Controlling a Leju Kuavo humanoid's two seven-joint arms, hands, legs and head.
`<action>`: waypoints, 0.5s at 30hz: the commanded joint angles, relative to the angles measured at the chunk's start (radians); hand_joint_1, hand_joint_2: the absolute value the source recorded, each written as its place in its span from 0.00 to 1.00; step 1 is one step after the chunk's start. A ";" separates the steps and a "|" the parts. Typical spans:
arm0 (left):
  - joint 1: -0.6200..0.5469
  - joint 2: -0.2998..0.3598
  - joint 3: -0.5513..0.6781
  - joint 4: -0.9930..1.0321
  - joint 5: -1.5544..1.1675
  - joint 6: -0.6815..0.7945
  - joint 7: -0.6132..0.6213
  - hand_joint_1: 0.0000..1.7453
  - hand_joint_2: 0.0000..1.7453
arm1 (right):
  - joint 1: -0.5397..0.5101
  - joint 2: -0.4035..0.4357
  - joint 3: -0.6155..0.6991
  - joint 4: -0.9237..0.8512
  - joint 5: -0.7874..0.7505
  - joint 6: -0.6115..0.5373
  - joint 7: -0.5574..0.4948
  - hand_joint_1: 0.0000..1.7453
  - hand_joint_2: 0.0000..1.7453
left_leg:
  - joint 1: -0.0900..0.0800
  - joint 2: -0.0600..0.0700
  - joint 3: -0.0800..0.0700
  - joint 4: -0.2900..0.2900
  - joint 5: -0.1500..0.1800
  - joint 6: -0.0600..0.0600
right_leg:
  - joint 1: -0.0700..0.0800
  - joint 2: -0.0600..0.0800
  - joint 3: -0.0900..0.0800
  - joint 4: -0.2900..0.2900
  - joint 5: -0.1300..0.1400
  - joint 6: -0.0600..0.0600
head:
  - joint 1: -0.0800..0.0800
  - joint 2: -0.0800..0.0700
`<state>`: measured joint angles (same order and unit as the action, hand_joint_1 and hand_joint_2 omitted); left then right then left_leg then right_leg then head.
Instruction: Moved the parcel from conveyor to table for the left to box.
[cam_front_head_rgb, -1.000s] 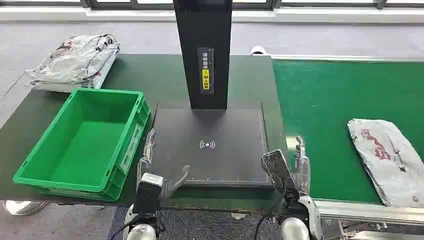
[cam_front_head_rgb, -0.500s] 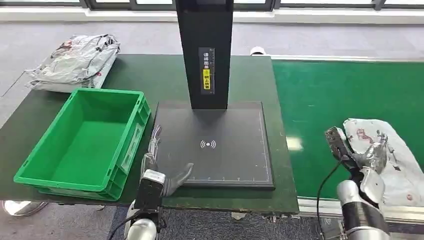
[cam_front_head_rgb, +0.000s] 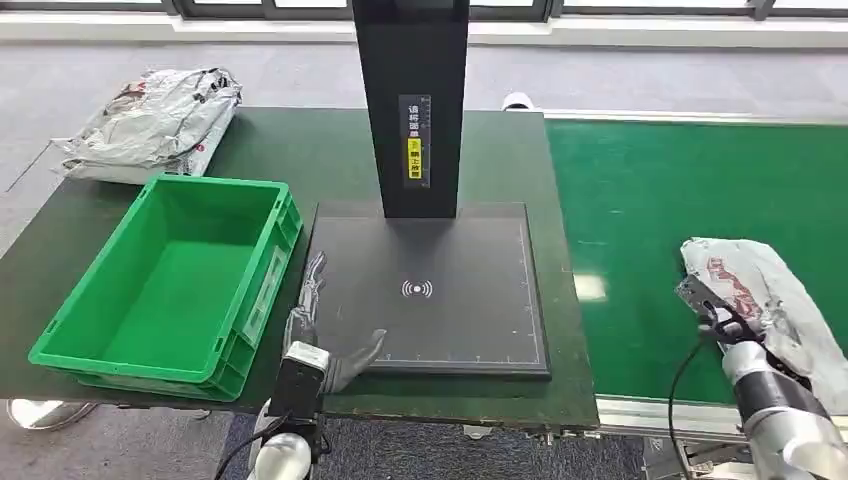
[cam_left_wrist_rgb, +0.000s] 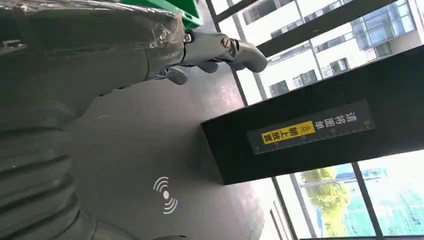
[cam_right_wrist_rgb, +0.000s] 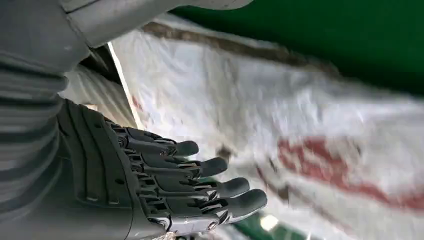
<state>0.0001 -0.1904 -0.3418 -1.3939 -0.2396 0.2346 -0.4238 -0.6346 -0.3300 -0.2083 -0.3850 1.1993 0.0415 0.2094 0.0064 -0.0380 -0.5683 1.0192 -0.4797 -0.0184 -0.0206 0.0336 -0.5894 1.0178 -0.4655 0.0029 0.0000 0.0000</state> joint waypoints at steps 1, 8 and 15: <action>-0.026 0.028 0.044 0.091 0.010 0.004 -0.011 0.00 1.00 | -0.069 0.010 -0.060 0.142 0.012 0.070 0.011 0.00 1.00 | 0.000 0.003 0.000 -0.001 0.000 0.000 | 0.000 0.000 0.000 -0.001 0.001 0.000 | 0.000 0.000; -0.045 0.020 0.059 0.098 0.064 -0.056 -0.015 0.00 1.00 | -0.072 0.000 -0.065 0.151 0.036 0.124 0.086 0.00 1.00 | 0.000 0.004 0.000 -0.001 0.001 0.000 | 0.000 -0.002 0.000 -0.002 0.001 -0.001 | 0.000 0.000; -0.061 0.017 0.061 0.119 0.073 -0.064 -0.016 0.00 1.00 | -0.083 -0.008 -0.064 0.150 0.049 0.125 0.108 0.00 1.00 | 0.000 0.003 0.000 -0.001 0.001 0.000 | 0.000 -0.001 0.000 -0.001 0.001 -0.001 | 0.000 0.000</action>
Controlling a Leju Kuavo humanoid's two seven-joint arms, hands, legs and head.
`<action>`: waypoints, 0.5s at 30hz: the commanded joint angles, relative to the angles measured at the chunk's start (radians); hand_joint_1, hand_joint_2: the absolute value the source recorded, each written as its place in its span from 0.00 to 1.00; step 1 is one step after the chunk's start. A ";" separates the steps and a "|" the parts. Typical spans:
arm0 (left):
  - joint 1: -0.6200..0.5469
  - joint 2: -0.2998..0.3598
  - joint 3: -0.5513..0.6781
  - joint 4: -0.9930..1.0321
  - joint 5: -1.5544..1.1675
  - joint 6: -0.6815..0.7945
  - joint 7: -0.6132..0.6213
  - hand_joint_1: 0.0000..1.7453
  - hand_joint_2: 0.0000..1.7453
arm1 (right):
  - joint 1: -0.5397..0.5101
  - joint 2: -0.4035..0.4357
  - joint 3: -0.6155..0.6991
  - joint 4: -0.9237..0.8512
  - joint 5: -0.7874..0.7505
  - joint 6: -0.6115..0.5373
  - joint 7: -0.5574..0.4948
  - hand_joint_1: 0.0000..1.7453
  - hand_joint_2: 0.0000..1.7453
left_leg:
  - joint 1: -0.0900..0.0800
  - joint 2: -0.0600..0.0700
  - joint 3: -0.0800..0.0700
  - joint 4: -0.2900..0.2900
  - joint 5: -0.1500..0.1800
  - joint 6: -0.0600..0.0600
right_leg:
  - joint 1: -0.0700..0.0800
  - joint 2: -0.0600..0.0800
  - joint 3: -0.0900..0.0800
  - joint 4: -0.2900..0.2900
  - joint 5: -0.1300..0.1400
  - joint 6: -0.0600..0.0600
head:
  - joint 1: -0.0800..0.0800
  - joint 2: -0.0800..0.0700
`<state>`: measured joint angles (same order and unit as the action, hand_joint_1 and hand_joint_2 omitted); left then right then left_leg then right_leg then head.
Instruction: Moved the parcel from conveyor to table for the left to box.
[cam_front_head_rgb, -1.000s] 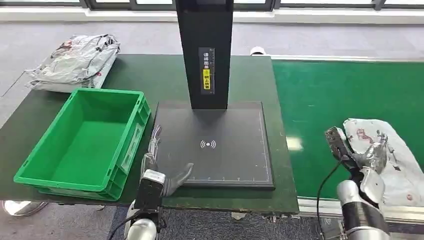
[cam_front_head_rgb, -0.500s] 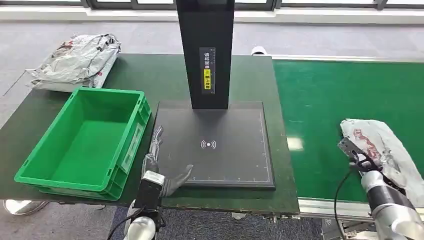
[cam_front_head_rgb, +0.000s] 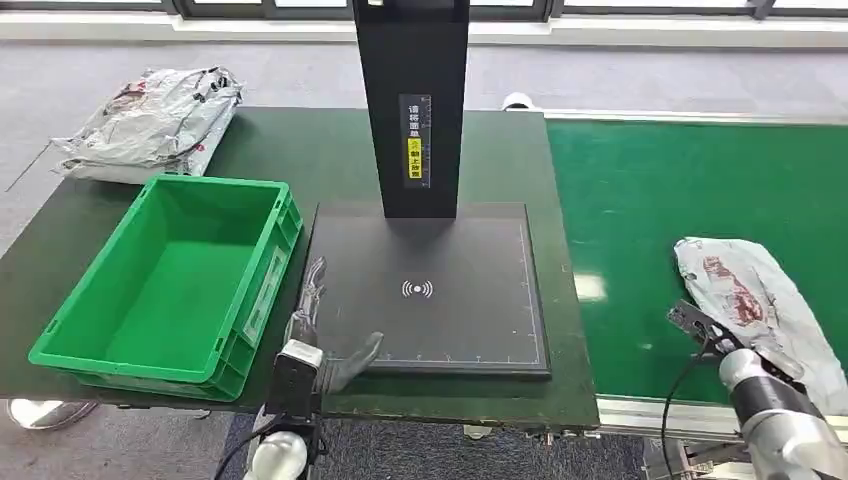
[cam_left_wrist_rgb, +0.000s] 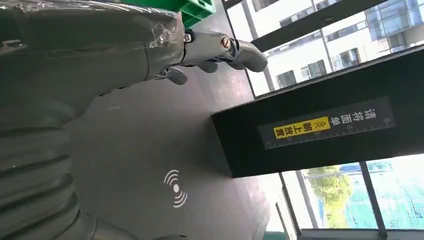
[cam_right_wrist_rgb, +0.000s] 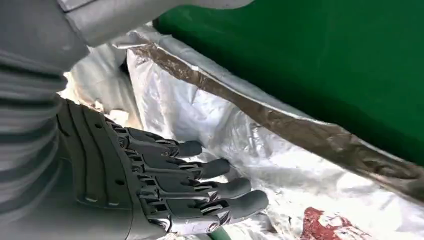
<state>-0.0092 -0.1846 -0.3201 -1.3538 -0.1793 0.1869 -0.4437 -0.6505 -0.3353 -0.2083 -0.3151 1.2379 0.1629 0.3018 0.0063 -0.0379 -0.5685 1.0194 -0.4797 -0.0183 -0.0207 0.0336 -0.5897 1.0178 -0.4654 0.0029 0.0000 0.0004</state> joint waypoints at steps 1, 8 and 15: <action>-0.054 0.011 0.040 0.082 0.017 -0.018 0.003 0.00 1.00 | -0.065 -0.004 -0.063 0.079 0.013 0.002 0.014 0.00 1.00 | 0.000 0.005 0.000 -0.001 0.001 0.000 | 0.001 -0.001 0.000 -0.002 0.002 -0.001 | 0.000 0.000; -0.033 0.012 0.047 0.063 0.030 -0.016 0.002 0.00 1.00 | -0.068 0.000 -0.053 0.073 0.030 -0.014 0.016 0.00 1.00 | 0.000 0.004 0.001 -0.001 0.001 0.000 | 0.000 -0.001 0.000 -0.001 0.001 -0.001 | 0.000 0.000; -0.024 0.010 0.056 0.055 0.046 -0.019 0.005 0.00 1.00 | -0.080 -0.009 -0.044 0.077 0.043 -0.005 0.032 0.00 1.00 | 0.000 0.004 0.000 -0.001 0.000 0.000 | 0.000 0.000 0.000 -0.001 0.001 -0.001 | 0.000 0.000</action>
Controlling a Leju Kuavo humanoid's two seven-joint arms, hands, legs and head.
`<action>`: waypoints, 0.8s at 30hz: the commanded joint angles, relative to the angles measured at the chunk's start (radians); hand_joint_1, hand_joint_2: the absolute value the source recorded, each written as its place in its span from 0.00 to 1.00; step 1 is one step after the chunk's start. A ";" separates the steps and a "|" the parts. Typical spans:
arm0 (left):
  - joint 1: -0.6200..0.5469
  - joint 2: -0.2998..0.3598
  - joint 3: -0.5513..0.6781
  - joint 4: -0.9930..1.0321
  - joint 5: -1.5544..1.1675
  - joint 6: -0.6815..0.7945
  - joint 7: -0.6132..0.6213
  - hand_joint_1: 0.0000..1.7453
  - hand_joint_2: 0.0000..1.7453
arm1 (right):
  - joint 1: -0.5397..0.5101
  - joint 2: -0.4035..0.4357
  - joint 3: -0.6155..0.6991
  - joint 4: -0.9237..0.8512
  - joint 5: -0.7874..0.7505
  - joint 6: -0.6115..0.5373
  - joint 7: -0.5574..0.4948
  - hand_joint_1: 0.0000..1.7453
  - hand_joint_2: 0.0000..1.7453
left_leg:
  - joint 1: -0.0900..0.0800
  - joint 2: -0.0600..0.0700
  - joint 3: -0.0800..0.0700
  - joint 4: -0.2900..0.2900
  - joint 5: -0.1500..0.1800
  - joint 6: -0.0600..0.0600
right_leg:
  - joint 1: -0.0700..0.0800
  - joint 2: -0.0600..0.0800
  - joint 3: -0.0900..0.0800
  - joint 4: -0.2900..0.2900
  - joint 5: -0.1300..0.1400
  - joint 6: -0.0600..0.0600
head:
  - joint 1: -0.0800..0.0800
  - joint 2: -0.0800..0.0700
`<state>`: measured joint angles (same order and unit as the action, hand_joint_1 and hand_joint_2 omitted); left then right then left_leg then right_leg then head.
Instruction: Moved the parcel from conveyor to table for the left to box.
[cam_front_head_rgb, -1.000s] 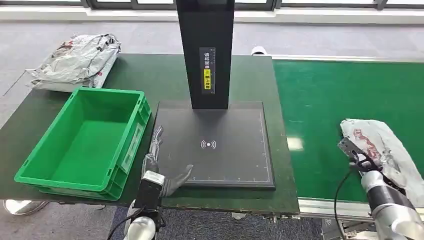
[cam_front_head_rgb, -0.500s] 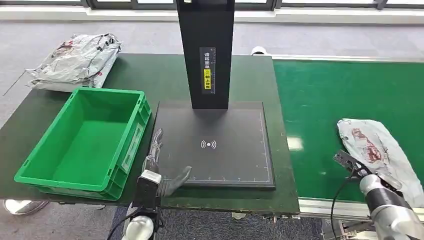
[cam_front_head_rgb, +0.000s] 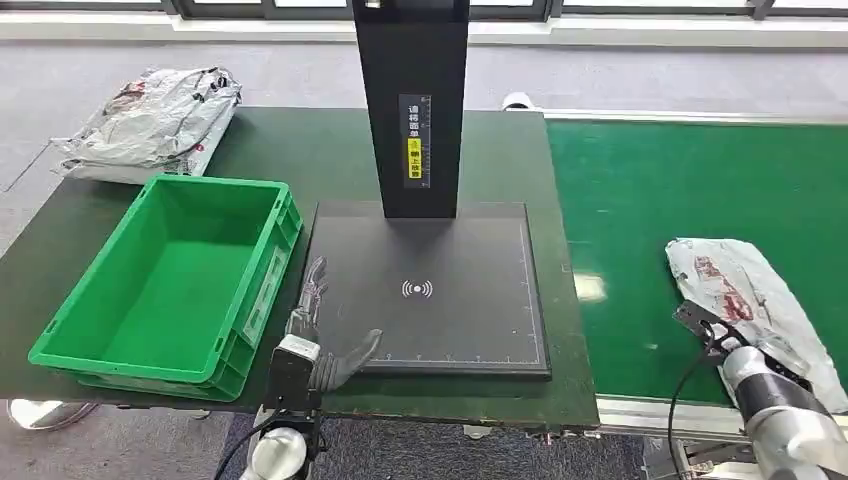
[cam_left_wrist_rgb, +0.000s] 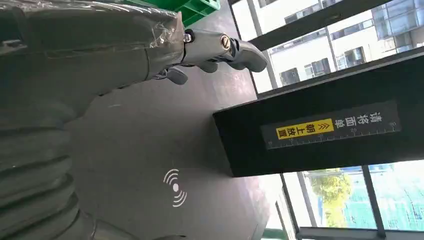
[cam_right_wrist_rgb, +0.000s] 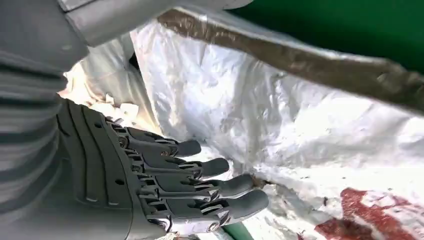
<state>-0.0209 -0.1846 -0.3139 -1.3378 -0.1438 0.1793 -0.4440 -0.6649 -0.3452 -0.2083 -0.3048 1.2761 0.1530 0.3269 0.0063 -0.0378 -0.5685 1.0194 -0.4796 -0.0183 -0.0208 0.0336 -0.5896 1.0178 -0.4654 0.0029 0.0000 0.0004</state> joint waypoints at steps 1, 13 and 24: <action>-0.012 0.010 0.050 0.039 0.010 -0.011 0.006 0.00 1.00 | -0.066 0.001 -0.044 0.067 0.005 0.005 0.007 0.00 1.00 | 0.000 0.003 0.000 -0.001 0.000 0.000 | 0.000 0.000 0.000 0.000 0.001 -0.001 | 0.000 0.000; -0.005 0.004 0.061 0.034 0.038 -0.016 0.006 0.00 1.00 | -0.023 0.014 -0.017 0.071 0.058 0.071 -0.014 0.00 1.00 | 0.000 0.004 0.002 -0.002 0.001 0.000 | 0.001 -0.001 0.001 -0.002 0.001 -0.001 | 0.000 0.000; -0.025 0.001 0.060 0.048 0.045 -0.026 0.007 0.00 1.00 | 0.018 0.067 0.032 0.088 0.115 0.214 -0.064 0.00 1.00 | 0.002 0.005 0.003 -0.003 0.001 0.000 | 0.003 -0.001 0.003 -0.004 0.002 -0.001 | 0.000 0.000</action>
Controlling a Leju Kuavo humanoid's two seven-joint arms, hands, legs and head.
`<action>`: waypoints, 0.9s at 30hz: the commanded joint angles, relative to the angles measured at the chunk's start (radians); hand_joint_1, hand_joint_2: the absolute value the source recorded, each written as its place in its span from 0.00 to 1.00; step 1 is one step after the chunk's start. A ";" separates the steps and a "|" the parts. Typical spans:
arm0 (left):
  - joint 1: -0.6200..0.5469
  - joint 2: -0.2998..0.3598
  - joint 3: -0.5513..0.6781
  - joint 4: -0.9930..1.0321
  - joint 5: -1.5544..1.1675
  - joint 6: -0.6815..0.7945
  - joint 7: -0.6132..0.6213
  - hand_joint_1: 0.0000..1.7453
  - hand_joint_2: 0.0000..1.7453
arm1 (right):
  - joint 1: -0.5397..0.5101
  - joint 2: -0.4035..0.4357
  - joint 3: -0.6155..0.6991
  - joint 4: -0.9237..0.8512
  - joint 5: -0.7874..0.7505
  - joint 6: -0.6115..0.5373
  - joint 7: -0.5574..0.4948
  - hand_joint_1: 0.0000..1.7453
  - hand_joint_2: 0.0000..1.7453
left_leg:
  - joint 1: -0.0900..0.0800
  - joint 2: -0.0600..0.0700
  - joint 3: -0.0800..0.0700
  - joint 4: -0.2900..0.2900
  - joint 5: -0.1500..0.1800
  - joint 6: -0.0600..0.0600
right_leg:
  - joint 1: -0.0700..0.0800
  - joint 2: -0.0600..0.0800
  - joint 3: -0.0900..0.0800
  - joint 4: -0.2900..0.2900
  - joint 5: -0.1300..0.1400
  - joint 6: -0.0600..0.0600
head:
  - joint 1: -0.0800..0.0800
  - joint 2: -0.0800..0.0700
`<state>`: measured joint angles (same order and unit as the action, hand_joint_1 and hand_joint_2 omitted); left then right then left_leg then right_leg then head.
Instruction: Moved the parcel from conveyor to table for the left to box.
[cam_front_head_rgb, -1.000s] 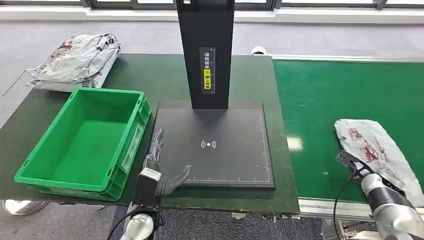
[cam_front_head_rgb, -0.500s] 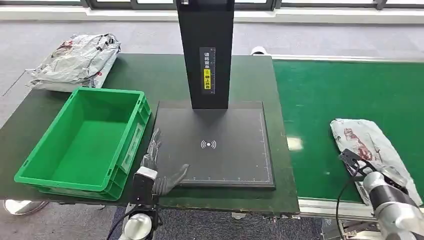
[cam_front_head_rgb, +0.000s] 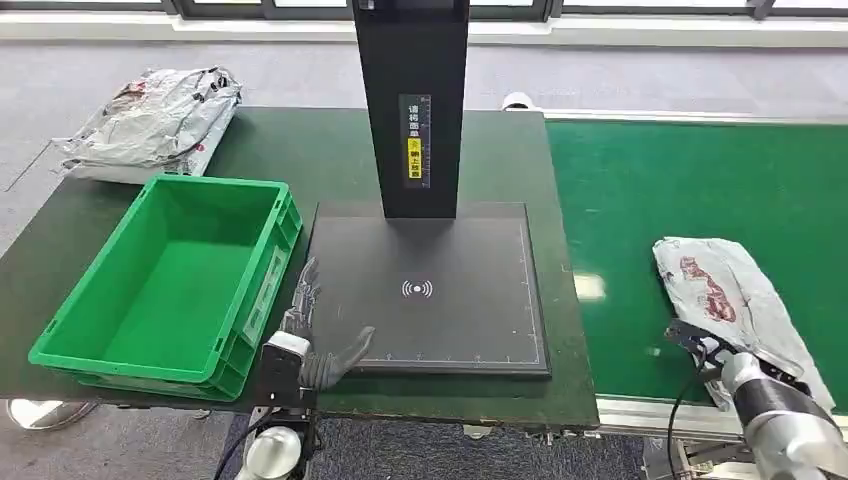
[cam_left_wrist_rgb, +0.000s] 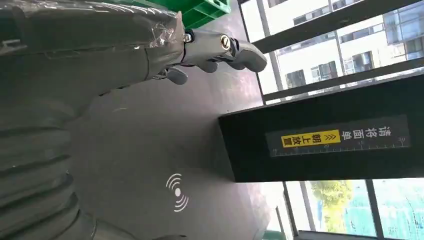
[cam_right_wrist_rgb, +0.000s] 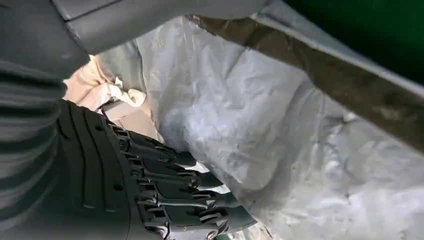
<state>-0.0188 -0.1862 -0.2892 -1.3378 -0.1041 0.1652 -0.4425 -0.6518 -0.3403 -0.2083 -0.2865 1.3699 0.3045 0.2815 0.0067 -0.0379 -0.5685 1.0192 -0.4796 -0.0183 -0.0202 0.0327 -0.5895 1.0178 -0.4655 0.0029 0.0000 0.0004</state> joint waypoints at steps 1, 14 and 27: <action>-0.028 0.004 0.034 0.047 0.005 -0.013 0.006 0.00 1.00 | 0.004 0.062 0.037 0.072 0.026 0.077 -0.018 0.00 1.00 | 0.002 0.006 0.003 -0.003 0.001 0.000 | 0.003 -0.001 0.003 -0.005 0.003 -0.001 | 0.000 0.000; -0.024 0.008 0.034 0.038 0.007 -0.014 0.007 0.00 1.00 | 0.031 0.067 0.014 0.060 0.003 0.060 -0.063 1.00 1.00 | 0.002 0.002 0.006 -0.001 0.001 0.000 | 0.002 -0.003 0.007 -0.003 0.001 0.000 | 0.000 0.000; 0.020 0.011 0.050 -0.001 0.010 0.008 0.009 0.00 1.00 | -0.002 0.093 -0.150 0.047 -0.178 0.028 -0.259 1.00 1.00 | 0.003 0.007 0.005 -0.001 0.000 0.001 | 0.004 0.003 0.008 -0.004 0.003 -0.001 | 0.000 0.000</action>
<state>-0.0163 -0.1919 -0.2842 -1.3417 -0.0950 0.1587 -0.4410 -0.6573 -0.3136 -0.2083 -0.2869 1.3135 0.3342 0.1473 0.0092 -0.0345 -0.5634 1.0210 -0.4814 -0.0174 -0.0172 0.0371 -0.5811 1.0175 -0.4653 0.0035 0.0000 0.0000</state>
